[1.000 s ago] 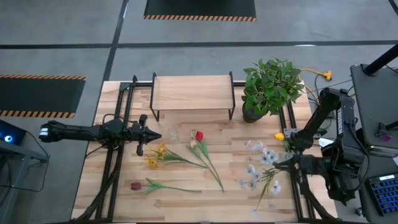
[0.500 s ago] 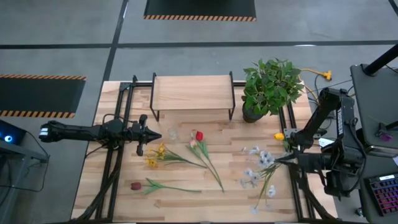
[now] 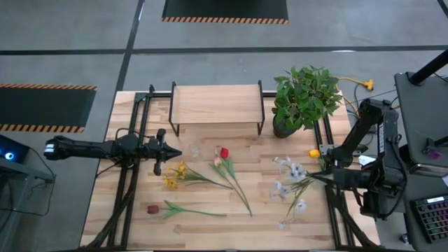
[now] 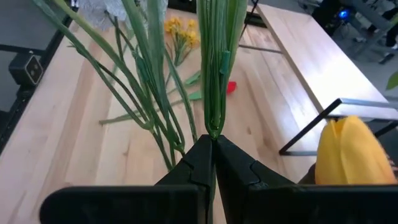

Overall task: Pick and place flowers into a vace then onto a shelf
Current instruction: Put the white flowers into the right transparent vase

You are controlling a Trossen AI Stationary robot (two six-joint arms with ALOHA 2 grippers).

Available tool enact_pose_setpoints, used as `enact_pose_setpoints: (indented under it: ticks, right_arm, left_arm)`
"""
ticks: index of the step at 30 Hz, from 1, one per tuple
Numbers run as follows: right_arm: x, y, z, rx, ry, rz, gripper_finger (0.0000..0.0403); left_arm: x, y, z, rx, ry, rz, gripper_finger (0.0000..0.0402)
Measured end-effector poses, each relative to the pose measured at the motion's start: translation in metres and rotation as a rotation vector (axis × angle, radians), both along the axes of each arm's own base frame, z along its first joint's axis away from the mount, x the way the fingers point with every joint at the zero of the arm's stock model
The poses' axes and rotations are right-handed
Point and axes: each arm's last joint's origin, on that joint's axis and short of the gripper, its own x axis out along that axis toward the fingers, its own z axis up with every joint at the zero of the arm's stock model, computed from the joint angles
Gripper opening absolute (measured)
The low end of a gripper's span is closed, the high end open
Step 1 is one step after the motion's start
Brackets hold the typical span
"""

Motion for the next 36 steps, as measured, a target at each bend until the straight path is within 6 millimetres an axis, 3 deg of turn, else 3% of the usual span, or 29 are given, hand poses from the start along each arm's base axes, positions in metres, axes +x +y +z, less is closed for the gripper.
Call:
enact_pose_setpoints:
  ticks: [21,36]
  right_arm:
    - [-0.006,-0.004,-0.03,0.022,-0.038,-0.062,0.0008]
    - [-0.005,-0.005,-0.031,0.016,-0.073,-0.061,0.0008]
  left_arm:
    - [0.0,0.0,0.0,0.0,0.0,0.0,0.0]
    - [0.0,0.0,0.0,0.0,0.0,0.0,0.0]
